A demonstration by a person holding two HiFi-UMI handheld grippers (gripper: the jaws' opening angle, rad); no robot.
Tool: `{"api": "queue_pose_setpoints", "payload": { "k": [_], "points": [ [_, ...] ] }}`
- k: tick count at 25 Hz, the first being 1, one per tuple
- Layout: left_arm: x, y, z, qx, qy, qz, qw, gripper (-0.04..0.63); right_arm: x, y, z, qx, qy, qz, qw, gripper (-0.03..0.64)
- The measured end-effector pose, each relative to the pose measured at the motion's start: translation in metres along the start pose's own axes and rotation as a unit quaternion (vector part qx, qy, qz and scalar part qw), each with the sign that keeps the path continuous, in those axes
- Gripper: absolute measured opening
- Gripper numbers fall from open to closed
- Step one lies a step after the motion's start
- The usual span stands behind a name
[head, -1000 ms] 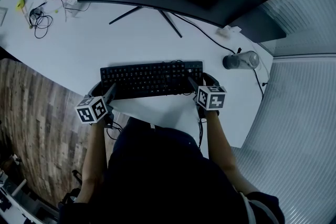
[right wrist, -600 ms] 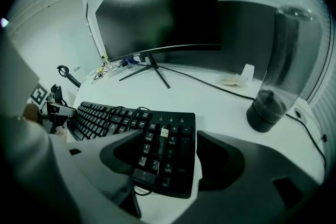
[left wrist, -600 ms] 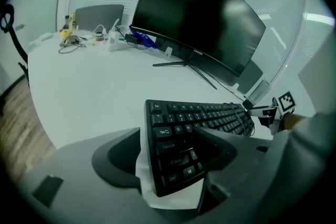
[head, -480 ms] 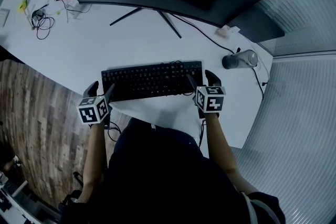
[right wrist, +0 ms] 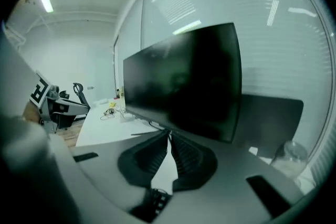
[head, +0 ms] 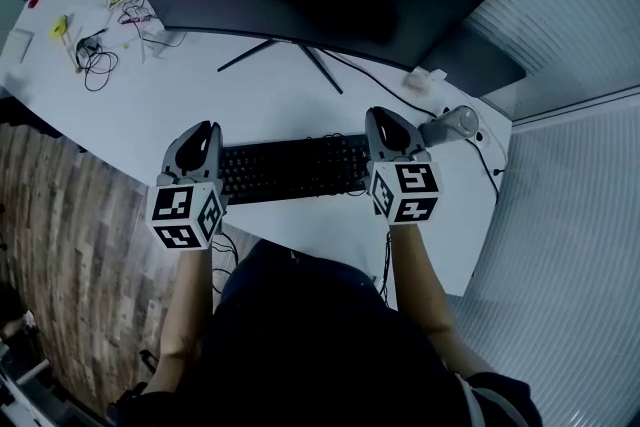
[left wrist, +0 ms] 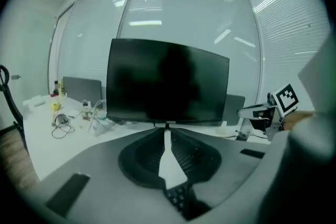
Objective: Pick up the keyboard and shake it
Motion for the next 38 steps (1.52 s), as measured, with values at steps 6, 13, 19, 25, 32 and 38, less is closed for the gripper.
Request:
{"api": "queue_pose_setpoints", "payload": {
  "k": [6,13,19,25,32,38],
  "points": [
    [0.015,-0.02,0.092,0.112,0.042,0.007,0.9928,0.029,-0.019,-0.022,0.104,0.114,-0.072,-0.012,0.991,0.029],
    [0.031,-0.057,0.159,0.192,0.062,0.004,0.9794,0.028,-0.036,-0.056,0.165,0.191,-0.103,-0.029,0.976,0.028],
    [0.034,-0.073,0.176,0.22,0.072,-0.005,0.9727,0.028,-0.054,-0.071,0.183,0.218,-0.119,-0.044,0.968,0.028],
    [0.029,-0.075,0.168,0.22,0.073,-0.02,0.9727,0.028,-0.069,-0.072,0.171,0.217,-0.117,-0.055,0.967,0.026],
    [0.028,-0.082,0.157,0.224,0.078,-0.035,0.9709,0.028,-0.083,-0.081,0.161,0.221,-0.111,-0.07,0.966,0.026],
    [0.027,-0.089,0.156,0.23,0.075,-0.041,0.9695,0.028,-0.09,-0.088,0.161,0.218,-0.12,-0.075,0.966,0.026]
  ]
}}
Point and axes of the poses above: the fingertips, and each gripper's own axes: y forward along the fingers, x to its right, z out of its top, the point moved 2 cm from there along -y, backward along the fingers, and after that the axes turned 6 degrees about z, right-handed, at the moved point
